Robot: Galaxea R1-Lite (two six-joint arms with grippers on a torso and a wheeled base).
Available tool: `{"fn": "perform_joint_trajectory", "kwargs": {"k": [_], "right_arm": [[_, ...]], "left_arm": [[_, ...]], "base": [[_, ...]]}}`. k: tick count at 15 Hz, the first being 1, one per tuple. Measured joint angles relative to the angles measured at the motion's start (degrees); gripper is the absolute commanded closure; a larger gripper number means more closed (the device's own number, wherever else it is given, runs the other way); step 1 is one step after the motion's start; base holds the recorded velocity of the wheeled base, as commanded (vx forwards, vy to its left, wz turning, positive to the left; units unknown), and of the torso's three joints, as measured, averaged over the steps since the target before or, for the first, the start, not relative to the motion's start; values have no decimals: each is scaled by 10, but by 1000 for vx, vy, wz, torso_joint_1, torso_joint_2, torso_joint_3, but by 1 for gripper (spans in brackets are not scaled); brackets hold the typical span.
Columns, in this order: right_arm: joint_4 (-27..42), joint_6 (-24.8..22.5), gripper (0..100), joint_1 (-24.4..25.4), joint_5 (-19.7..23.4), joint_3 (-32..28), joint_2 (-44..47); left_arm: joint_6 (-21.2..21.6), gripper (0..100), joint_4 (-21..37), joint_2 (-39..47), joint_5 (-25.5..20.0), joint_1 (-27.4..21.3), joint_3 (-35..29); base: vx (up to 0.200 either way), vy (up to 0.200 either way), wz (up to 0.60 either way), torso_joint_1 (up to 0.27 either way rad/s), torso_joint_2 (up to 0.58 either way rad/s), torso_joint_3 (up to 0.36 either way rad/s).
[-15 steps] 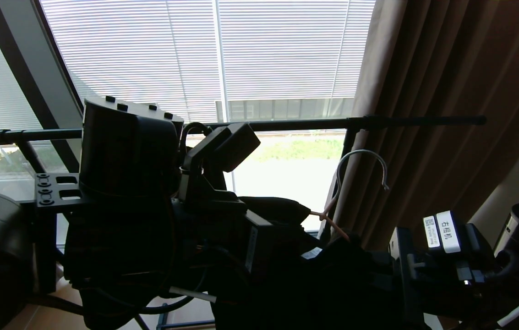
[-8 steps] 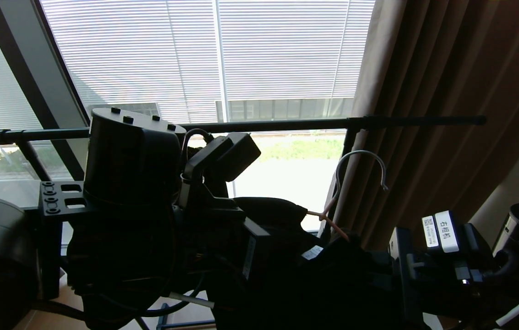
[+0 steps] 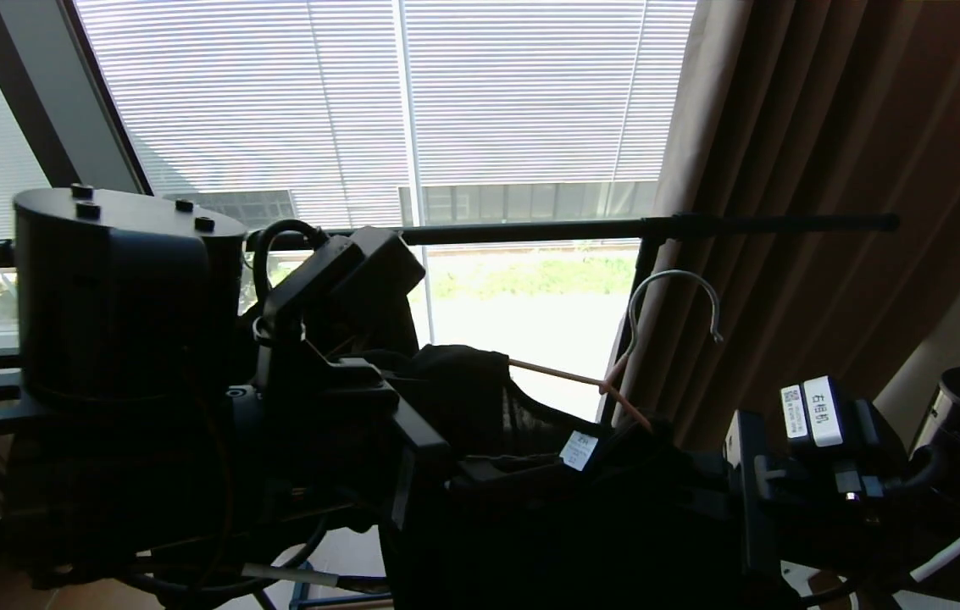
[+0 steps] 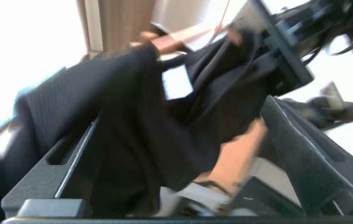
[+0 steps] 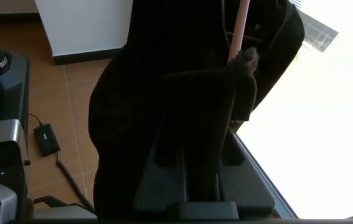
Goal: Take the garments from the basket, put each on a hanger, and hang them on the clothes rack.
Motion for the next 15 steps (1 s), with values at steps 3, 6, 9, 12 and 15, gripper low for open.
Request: {"fn": "perform_joint_trajectory", "kwargs": {"k": [3,6,9,12,15], "right_arm": [[-1,0,100,-21,25,-2,-1],[-2,0,100,-29,26,-4,2],[-1,0,100,-33,26,-4,4],[-1,7,100,-44,39,-6,5],[-2,12,100,-69,86,-7,5]], "left_arm": [[-4,0,0,-36,16,12,35],[-17,0,0,-54,8,14,42],[-37,0,0,-65,-28,13,48],[-42,0,1,-80,-30,20,52],[-43,0,5,-123,-46,89,74]], "base": [[0,0,0,0,0,0],[0,0,0,0,0,0],[0,0,0,0,0,0],[0,0,0,0,0,0],[0,0,0,0,0,0]]}}
